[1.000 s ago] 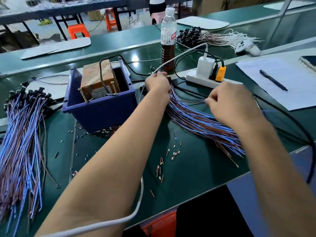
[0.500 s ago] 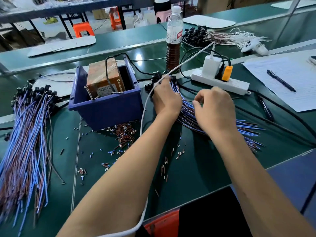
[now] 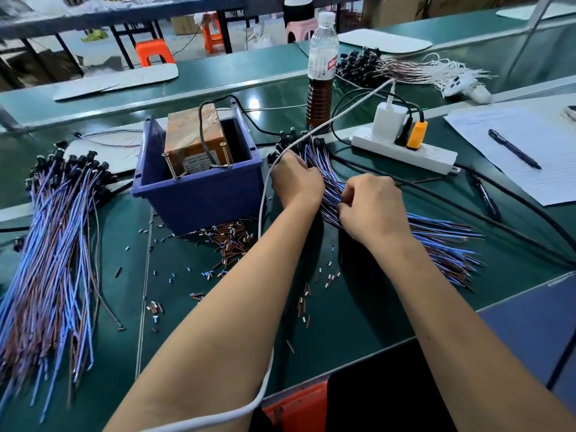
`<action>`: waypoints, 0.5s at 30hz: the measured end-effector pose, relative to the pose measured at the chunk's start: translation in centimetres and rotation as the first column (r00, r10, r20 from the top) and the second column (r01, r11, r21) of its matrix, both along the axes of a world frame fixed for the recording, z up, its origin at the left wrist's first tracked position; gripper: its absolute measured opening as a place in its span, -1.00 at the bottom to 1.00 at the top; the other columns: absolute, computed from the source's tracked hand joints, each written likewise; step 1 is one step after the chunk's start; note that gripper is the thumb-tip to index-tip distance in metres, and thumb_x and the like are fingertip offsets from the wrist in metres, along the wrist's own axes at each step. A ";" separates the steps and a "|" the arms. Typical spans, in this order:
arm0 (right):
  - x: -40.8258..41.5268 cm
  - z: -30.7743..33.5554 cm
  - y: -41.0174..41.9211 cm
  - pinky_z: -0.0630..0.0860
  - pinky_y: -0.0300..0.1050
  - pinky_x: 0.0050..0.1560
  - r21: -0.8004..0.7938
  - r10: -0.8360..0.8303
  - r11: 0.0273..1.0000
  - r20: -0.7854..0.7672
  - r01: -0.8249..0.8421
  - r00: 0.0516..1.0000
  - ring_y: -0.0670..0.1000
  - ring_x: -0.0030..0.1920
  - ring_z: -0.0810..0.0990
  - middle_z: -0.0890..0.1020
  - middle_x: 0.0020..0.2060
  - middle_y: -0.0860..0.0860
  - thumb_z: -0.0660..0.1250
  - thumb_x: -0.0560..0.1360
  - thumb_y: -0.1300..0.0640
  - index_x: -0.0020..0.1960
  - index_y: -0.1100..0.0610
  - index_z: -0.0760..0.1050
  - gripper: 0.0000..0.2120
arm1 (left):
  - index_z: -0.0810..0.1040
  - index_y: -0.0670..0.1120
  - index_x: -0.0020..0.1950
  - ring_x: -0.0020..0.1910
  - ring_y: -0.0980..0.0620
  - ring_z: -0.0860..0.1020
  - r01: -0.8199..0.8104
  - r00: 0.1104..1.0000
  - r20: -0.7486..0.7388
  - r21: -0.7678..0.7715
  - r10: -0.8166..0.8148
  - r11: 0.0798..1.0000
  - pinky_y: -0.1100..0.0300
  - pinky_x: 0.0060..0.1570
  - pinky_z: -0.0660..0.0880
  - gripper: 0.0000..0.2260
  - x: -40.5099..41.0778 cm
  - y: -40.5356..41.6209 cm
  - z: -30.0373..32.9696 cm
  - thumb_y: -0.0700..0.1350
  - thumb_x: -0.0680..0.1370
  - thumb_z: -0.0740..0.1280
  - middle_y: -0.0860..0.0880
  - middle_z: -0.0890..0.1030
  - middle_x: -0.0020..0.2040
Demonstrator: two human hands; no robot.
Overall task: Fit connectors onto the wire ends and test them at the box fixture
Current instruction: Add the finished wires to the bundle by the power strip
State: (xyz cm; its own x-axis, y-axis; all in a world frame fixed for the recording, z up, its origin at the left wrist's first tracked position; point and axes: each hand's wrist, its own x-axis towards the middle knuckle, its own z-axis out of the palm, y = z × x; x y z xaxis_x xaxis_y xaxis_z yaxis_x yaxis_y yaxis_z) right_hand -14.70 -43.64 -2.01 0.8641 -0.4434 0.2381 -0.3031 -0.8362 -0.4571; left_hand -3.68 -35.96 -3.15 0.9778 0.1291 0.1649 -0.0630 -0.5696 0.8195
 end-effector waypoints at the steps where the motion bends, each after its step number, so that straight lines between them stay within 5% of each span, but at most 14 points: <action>1: 0.0 0.0 0.0 0.58 -0.03 -0.02 -0.003 0.001 1.000 -0.006 -0.001 1.000 0.24 -0.05 0.65 0.69 -0.14 0.15 0.43 0.44 0.21 -0.12 0.13 0.66 -0.95 | 0.61 -0.12 -0.04 -0.14 -0.02 0.47 0.013 1.000 -0.011 0.005 -0.013 1.000 0.23 -0.13 0.36 -0.97 -0.1 0.0 0.1 -0.21 0.55 0.37 -0.01 0.55 -0.13; 4: -0.2 0.3 0.1 0.62 -0.01 0.03 0.012 0.007 1.000 0.008 -0.007 1.000 0.23 -0.02 0.66 0.69 -0.10 0.16 0.45 0.47 0.19 -0.07 0.13 0.68 -0.94 | 0.60 -0.16 0.01 -0.14 -0.06 0.48 0.113 0.992 -0.072 0.067 -0.108 0.991 0.17 -0.15 0.38 -0.92 -0.6 0.1 1.0 -0.20 0.55 0.35 -0.06 0.57 -0.10; 7: -0.2 1.2 0.6 0.62 0.06 0.05 0.047 0.005 0.999 0.152 -0.012 0.988 0.23 -0.04 0.67 0.71 -0.14 0.16 0.43 0.49 0.21 -0.04 0.14 0.70 -0.91 | 0.61 -0.21 -0.14 -0.25 -0.10 0.51 0.284 0.951 -0.173 0.145 -0.258 0.948 0.19 -0.28 0.44 -0.90 -1.4 0.7 2.6 -0.22 0.50 0.32 -0.09 0.58 -0.26; 9: 0.0 2.2 1.2 0.62 0.08 0.03 0.065 0.011 0.997 0.248 -0.029 0.969 0.21 -0.07 0.67 0.73 -0.16 0.12 0.41 0.49 0.22 -0.05 0.12 0.70 -0.89 | 0.59 -0.26 -0.18 -0.37 -0.10 0.55 0.371 0.889 -0.276 -0.031 -0.365 0.928 0.19 -0.36 0.51 -0.88 -2.1 1.6 3.6 -0.26 0.50 0.29 -0.14 0.59 -0.31; 12: 0.6 3.6 2.8 0.62 0.04 -0.04 0.079 0.032 0.995 0.384 -0.067 0.923 0.14 -0.16 0.67 0.72 -0.21 0.06 0.40 0.49 0.20 -0.08 0.07 0.69 -0.90 | 0.49 -0.21 -0.22 -0.63 0.09 0.43 0.392 0.734 -0.414 -0.389 -0.538 0.834 0.36 -0.61 0.31 -0.81 -3.5 4.5 4.7 -0.35 0.57 0.20 -0.07 0.49 -0.50; 15: 1.4 4.3 5.1 0.59 -0.01 -0.10 0.066 0.120 0.984 0.453 -0.167 0.883 0.08 -0.24 0.62 0.70 -0.27 0.02 0.39 0.50 0.19 -0.11 0.08 0.68 -0.91 | 0.55 -0.21 -0.11 -0.59 0.13 0.43 0.435 0.659 -0.436 -0.444 -0.613 0.783 0.39 -0.62 0.25 -0.81 -4.2 8.2 5.2 -0.33 0.60 0.17 -0.03 0.53 -0.49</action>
State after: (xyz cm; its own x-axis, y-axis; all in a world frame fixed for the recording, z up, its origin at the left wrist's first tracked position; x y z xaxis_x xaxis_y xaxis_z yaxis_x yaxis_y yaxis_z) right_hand -13.25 -38.56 2.31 0.7333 -0.3646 0.5739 0.0723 -0.7975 -0.5990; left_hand -7.87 -27.79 2.09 0.8017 -0.4814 -0.3543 0.2133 -0.3232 0.9220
